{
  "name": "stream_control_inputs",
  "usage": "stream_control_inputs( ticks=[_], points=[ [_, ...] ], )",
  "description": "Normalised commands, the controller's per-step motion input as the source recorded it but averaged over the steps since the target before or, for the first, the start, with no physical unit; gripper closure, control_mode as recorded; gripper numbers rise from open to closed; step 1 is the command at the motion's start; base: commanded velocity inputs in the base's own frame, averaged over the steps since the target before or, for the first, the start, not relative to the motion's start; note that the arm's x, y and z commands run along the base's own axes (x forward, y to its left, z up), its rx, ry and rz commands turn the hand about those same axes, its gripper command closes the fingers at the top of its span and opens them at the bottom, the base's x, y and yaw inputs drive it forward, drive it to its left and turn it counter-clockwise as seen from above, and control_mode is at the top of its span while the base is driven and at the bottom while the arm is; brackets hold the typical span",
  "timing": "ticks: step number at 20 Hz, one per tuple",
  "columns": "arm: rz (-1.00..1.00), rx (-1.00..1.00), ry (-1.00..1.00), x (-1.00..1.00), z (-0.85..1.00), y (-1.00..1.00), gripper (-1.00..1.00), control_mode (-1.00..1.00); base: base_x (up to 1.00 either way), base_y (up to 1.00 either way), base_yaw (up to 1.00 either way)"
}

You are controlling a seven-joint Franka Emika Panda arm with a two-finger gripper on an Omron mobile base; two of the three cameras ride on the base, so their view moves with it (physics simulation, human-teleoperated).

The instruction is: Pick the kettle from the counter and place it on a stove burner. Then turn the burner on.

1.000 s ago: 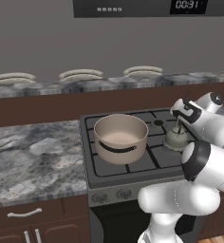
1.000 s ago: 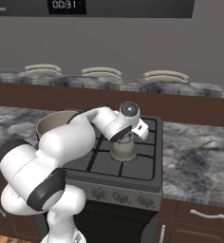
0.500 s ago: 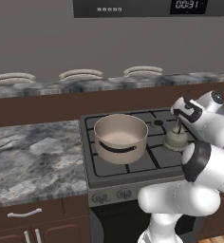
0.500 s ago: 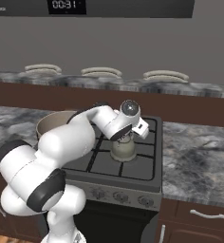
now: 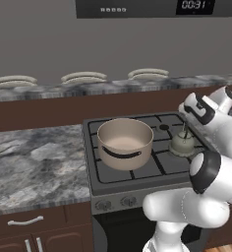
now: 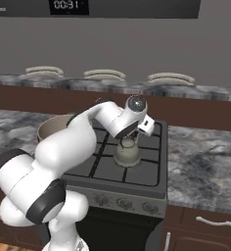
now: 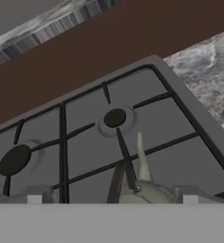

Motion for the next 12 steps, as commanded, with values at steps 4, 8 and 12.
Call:
stream_control_inputs(
  ticks=[4,8,12],
  points=[
    [0.14,0.0,-0.04,-0.31,0.29,0.0,-1.0,-1.0,0.0,0.0,0.0],
    [0.16,-0.02,-0.12,-0.45,0.34,-0.02,-1.0,-1.0,0.0,0.0,0.0],
    [0.17,-0.04,-0.16,-0.54,0.23,-0.06,-1.0,-1.0,0.0,0.0,0.0]
  ],
)
